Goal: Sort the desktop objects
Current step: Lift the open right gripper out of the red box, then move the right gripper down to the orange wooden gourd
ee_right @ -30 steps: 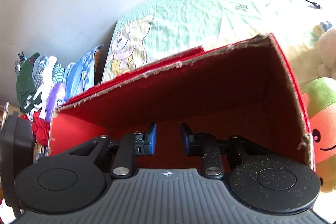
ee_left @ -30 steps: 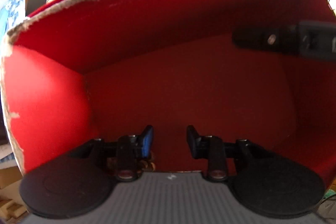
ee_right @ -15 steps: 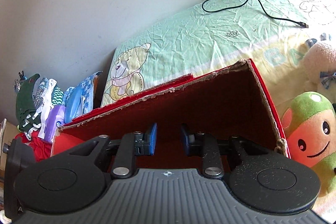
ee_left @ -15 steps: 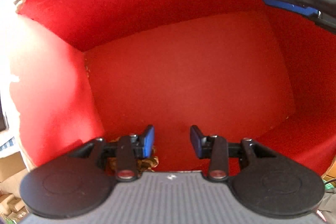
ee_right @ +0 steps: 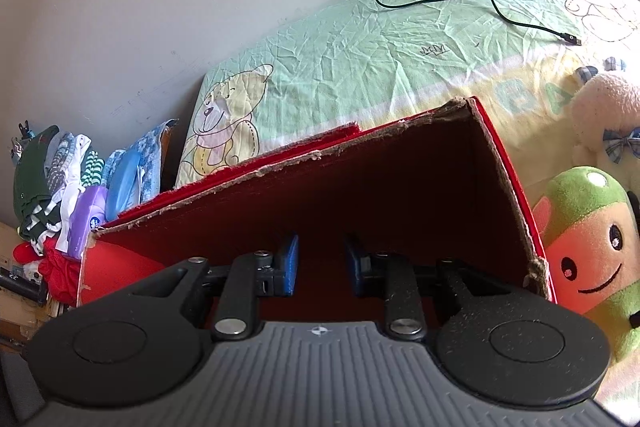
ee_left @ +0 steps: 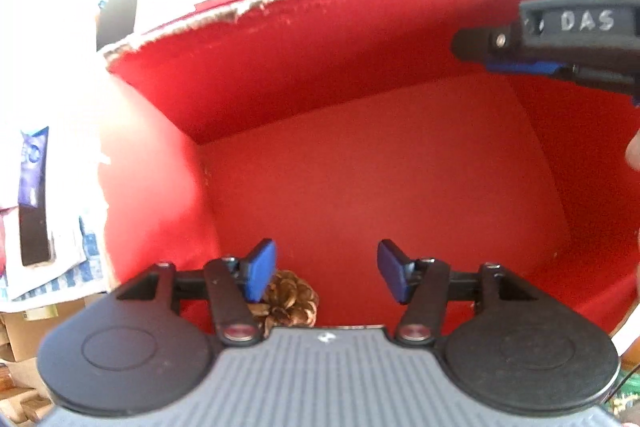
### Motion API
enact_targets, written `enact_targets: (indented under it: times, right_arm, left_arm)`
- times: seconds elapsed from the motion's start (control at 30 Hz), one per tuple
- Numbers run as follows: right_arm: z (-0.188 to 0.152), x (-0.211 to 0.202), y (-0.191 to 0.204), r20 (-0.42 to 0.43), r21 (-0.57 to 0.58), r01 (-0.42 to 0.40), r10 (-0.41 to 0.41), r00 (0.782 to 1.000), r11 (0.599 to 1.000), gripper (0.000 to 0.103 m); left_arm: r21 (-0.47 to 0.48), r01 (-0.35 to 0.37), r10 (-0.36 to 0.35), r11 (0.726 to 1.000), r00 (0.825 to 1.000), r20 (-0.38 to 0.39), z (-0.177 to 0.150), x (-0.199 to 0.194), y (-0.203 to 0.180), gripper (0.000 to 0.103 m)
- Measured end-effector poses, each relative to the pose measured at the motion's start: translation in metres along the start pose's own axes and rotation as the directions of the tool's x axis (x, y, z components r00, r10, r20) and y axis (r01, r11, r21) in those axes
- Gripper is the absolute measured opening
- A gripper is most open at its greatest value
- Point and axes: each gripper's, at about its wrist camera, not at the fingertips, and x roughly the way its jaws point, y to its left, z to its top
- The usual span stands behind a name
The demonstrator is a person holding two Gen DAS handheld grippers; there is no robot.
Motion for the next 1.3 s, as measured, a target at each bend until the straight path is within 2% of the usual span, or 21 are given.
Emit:
enact_targets:
  times: [0.13,0.3,0.5,0.67,0.8,0.87,0.93,1.07,1.13,1.2,1.3]
  right_arm:
    - [0.000,0.001,-0.003,-0.016,0.018,0.003,-0.003,1.000,1.000,0.029]
    - [0.000,0.001,-0.005,-0.021,0.029,0.022,-0.021,1.000,0.999,0.029]
    - [-0.001,-0.001,-0.006,-0.015,0.037,0.015,-0.015,1.000,0.999,0.029]
    - [-0.002,-0.004,-0.006,-0.003,0.037,0.005,-0.005,1.000,0.999,0.029]
    - [-0.002,-0.003,-0.006,-0.010,0.030,-0.003,0.003,1.000,1.000,0.029]
    - [-0.002,-0.003,-0.006,-0.017,0.028,-0.011,0.012,1.000,1.000,0.029]
    - [-0.002,-0.002,-0.006,-0.021,0.027,-0.020,0.021,1.000,0.999,0.029]
    - [-0.002,-0.003,-0.005,-0.025,0.018,-0.032,0.032,0.999,0.999,0.029]
    - [-0.002,-0.011,0.000,-0.004,-0.024,-0.035,0.035,0.999,0.999,0.029]
    - [-0.007,-0.024,0.003,0.017,-0.065,-0.055,0.056,0.998,0.996,0.029]
    - [-0.012,-0.053,-0.002,0.032,-0.056,-0.164,0.166,0.986,0.985,0.029]
  left_arm:
    - [-0.031,-0.019,0.021,0.999,0.999,0.047,-0.002,-0.012,-0.003,0.065]
    - [-0.074,-0.037,0.044,0.997,0.994,0.096,-0.009,-0.024,-0.004,0.065]
    - [-0.077,-0.089,0.101,0.993,0.979,0.177,-0.003,-0.044,-0.016,0.068]
    - [-0.154,-0.062,0.096,0.986,0.970,0.224,-0.006,-0.067,-0.016,0.069]
    - [-0.196,-0.069,0.118,0.978,0.961,0.251,-0.013,-0.091,-0.029,0.069]
    - [-0.205,-0.088,0.142,0.975,0.954,0.263,-0.023,-0.091,-0.025,0.069]
    - [-0.220,-0.091,0.149,0.971,0.953,0.263,-0.029,-0.072,-0.016,0.069]
    - [-0.251,-0.100,0.168,0.963,0.949,0.266,-0.034,-0.084,-0.016,0.069]
    - [-0.268,-0.112,0.187,0.957,0.943,0.274,-0.038,-0.085,-0.019,0.069]
    - [-0.290,-0.113,0.200,0.950,0.935,0.293,-0.044,-0.092,-0.021,0.069]
    - [-0.334,-0.108,0.218,0.936,0.924,0.314,-0.054,-0.105,-0.023,0.069]
